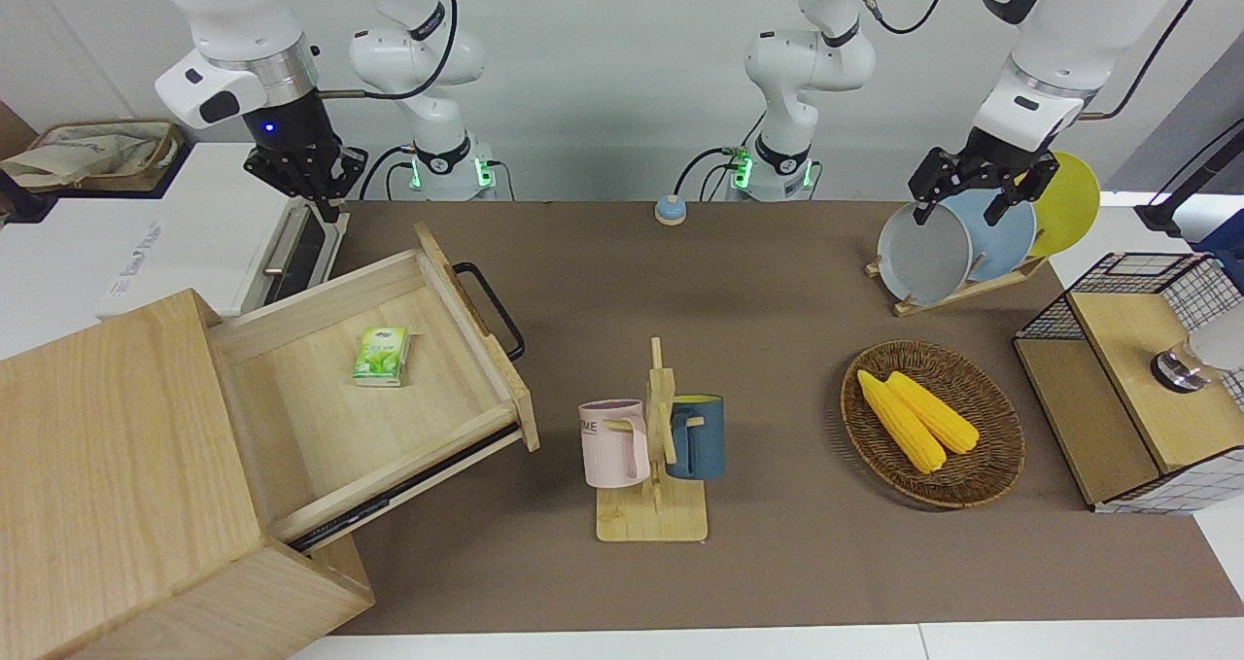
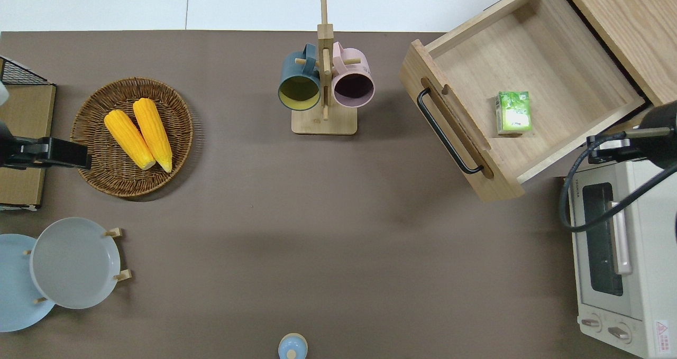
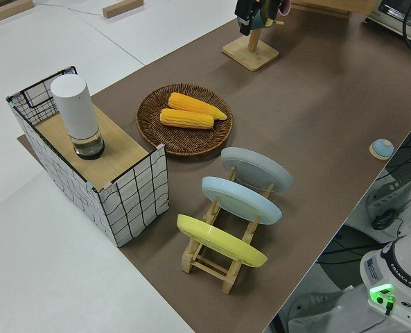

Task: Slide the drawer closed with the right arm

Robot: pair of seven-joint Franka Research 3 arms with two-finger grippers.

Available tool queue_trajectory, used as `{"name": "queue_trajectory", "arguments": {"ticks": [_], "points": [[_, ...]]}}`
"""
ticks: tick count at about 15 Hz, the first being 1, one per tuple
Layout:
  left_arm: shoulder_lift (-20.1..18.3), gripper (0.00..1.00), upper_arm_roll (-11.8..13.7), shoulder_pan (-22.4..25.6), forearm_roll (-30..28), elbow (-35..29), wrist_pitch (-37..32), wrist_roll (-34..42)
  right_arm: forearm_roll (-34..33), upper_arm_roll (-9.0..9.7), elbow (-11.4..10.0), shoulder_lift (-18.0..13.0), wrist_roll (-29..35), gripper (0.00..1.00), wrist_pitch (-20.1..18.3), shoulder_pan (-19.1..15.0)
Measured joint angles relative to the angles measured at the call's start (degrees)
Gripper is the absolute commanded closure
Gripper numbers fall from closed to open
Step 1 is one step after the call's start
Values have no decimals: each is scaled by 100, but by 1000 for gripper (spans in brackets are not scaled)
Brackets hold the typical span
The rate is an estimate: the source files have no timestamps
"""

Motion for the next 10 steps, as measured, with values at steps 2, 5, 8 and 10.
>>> {"name": "queue_trajectory", "arguments": {"ticks": [2,5,8,10], "points": [[0,2,0,0,0,0,0,0,27,10,54,-1,345,1000,-3,153],[0,2,0,0,0,0,0,0,208,25,156,-2,1087,1000,-3,473],[0,5,0,0,0,0,0,0,275,35,209,-1,1828,1000,82,843],[0,2,0,0,0,0,0,0,314,40,209,29,2296,1000,268,1077]]}}
